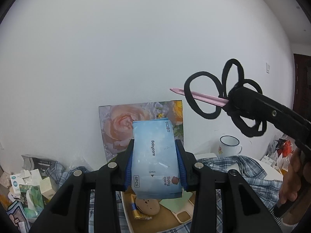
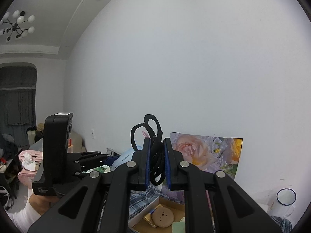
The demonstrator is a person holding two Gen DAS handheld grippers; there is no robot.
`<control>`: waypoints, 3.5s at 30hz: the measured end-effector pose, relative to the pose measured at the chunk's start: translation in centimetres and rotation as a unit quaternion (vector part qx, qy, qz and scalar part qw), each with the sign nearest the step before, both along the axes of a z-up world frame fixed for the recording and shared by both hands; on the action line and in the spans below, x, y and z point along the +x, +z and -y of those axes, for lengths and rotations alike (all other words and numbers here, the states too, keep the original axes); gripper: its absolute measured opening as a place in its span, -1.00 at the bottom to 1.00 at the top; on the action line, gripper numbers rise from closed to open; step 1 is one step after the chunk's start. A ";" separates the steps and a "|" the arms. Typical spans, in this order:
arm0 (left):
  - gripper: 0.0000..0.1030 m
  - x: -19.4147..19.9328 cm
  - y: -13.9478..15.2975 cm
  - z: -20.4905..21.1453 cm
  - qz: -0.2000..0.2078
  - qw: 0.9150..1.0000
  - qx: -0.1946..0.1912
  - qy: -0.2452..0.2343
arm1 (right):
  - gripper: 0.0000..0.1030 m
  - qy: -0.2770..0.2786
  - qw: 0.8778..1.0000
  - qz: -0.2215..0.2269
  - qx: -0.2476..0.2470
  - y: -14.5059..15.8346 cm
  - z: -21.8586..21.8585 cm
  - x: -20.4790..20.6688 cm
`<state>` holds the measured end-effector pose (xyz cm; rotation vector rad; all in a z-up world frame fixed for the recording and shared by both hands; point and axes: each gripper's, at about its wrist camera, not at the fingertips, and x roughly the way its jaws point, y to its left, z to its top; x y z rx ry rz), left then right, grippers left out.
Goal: Organize soft objects
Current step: 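Lift the wipe pack with the left tool while the right tool lifts the scissors over the box, then open both tools to drop the wipe pack and scissors into the box, then pull both tools back from the box toward the bunny item and cable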
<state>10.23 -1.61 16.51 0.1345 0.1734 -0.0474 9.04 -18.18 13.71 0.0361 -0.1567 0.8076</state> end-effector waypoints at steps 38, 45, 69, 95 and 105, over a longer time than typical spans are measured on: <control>-0.22 10.4 -11.5 -4.0 -0.157 0.986 0.003 0.063 | -0.77 0.003 0.976 -0.209 -0.065 -10.7 -5.4 14.3; -0.22 11.7 -13.4 -4.7 -0.187 0.980 -0.002 0.066 | -0.76 0.007 0.966 -0.247 -0.074 -12.6 -5.8 16.1; -0.22 14.2 -17.8 -4.9 -0.255 0.966 0.005 0.053 | -0.76 0.005 0.941 -0.309 -0.139 -16.1 -7.8 18.9; 1.00 11.2 -12.4 -5.5 -0.166 0.983 -0.005 0.085 | 0.99 -0.041 0.957 -0.276 -0.079 -12.0 -4.8 17.1; 1.00 8.6 -8.8 -5.9 -0.110 0.989 0.003 0.097 | 0.99 -0.048 0.970 -0.220 -0.092 -9.2 -4.3 14.0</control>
